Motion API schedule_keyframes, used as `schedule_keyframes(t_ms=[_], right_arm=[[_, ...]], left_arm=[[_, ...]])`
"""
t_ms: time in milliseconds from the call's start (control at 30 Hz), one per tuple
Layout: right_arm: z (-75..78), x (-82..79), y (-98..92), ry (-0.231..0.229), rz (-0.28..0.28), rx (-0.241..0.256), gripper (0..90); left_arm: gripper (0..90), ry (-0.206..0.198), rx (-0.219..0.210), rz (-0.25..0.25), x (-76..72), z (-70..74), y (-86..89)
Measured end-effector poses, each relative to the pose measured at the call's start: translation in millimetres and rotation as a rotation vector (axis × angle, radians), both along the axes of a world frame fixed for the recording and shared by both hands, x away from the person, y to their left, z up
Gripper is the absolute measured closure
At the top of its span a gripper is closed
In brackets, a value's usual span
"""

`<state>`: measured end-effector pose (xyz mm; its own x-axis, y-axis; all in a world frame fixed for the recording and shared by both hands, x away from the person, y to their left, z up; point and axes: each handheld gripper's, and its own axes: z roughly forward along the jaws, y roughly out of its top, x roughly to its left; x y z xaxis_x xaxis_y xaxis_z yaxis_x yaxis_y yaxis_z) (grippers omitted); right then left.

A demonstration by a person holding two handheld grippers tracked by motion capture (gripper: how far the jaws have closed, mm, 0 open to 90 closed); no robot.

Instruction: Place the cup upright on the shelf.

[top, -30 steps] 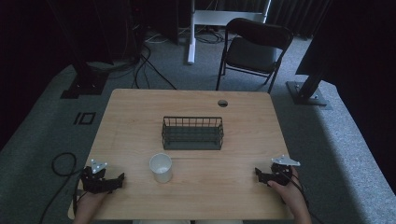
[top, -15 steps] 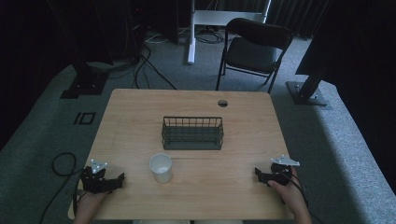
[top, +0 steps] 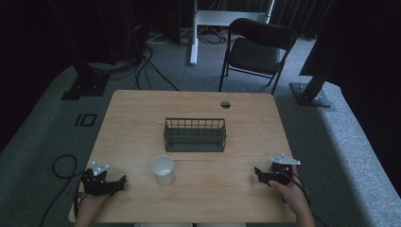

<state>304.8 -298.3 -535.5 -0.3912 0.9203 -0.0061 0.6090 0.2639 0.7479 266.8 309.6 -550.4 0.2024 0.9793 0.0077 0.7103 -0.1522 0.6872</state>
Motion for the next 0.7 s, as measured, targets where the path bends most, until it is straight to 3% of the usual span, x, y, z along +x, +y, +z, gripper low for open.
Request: schedule_keyframes(t_ms=[700], right_arm=[[23.4, -0.5, 33.9, -0.065, 0.124, 0.042, 13.1]], left_arm=[[0.7, 0.000, 0.000, 0.000, 0.0, 0.0, 0.0]])
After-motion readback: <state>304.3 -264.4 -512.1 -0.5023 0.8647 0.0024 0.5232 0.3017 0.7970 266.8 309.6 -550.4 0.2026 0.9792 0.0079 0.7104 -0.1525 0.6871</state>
